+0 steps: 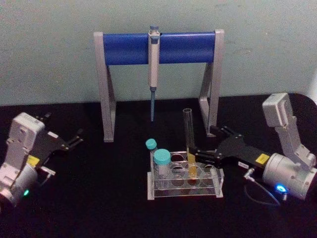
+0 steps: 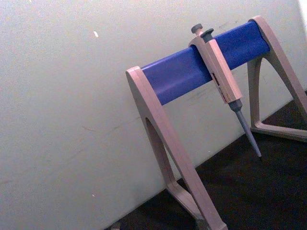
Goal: Pick up the test tube from the test tube rack, shake it, then place it back into the test tube rack.
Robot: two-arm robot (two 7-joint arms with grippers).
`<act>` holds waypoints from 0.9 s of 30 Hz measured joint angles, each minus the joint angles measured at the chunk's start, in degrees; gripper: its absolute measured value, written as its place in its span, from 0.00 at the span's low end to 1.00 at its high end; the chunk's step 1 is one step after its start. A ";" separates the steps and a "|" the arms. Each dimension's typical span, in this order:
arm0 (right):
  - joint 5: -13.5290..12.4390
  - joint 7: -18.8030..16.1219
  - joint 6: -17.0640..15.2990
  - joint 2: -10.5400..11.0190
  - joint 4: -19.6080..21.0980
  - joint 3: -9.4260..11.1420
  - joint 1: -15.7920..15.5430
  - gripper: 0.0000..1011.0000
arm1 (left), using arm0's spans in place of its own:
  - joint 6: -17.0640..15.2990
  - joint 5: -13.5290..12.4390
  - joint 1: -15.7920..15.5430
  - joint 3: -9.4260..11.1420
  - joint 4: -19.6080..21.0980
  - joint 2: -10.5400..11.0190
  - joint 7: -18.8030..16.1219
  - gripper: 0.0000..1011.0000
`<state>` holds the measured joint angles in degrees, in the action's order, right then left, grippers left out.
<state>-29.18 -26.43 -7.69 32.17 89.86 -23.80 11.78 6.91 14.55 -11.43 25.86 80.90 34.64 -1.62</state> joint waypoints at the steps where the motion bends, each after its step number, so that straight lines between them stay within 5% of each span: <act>1: -0.06 -0.23 -0.34 -0.21 -0.25 -0.13 0.27 0.99 | 0.00 0.00 0.00 0.00 0.00 0.00 0.00 1.00; 27: 0.76 -2.53 -2.95 -5.39 -9.23 -3.88 8.74 0.99 | 0.00 0.00 0.00 0.00 0.00 0.00 0.00 1.00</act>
<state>-28.42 -28.96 -10.64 26.78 80.63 -27.68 20.53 6.91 14.55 -11.43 25.86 80.90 34.64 -1.62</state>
